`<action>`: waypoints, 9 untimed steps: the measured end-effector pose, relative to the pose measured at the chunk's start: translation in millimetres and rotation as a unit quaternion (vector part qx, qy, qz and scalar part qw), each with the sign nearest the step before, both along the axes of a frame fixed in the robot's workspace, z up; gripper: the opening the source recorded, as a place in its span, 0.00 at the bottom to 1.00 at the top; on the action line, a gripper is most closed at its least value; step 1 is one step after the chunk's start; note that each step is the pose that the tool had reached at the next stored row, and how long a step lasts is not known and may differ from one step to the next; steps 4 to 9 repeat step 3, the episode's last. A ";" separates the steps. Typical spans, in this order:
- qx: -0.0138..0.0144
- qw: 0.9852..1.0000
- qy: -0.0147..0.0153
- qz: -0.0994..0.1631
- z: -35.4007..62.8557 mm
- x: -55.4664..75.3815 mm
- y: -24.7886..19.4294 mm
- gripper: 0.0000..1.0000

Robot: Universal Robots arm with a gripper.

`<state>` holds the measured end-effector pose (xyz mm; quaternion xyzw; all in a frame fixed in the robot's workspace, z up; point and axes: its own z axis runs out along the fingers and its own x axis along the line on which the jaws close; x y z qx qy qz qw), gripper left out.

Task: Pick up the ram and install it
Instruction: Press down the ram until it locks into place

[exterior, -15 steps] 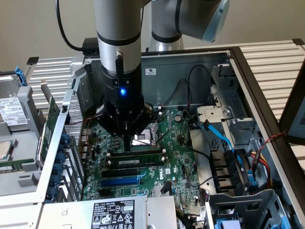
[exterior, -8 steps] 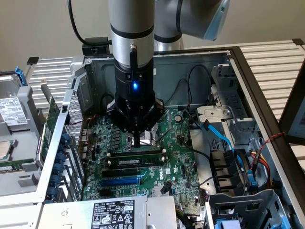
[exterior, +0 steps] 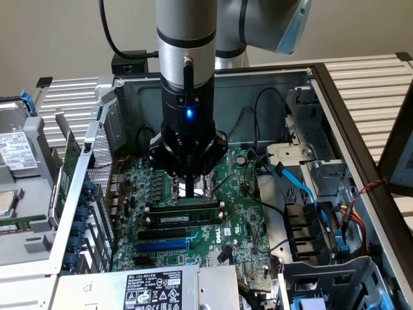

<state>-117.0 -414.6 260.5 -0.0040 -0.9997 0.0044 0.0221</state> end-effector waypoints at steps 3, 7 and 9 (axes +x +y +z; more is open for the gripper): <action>0.000 1.000 0.000 0.000 0.0 0.0 0.0 0.10; 0.000 1.000 0.000 0.000 0.0 0.0 0.0 0.10; 0.000 1.000 0.000 0.000 0.0 0.0 0.0 0.10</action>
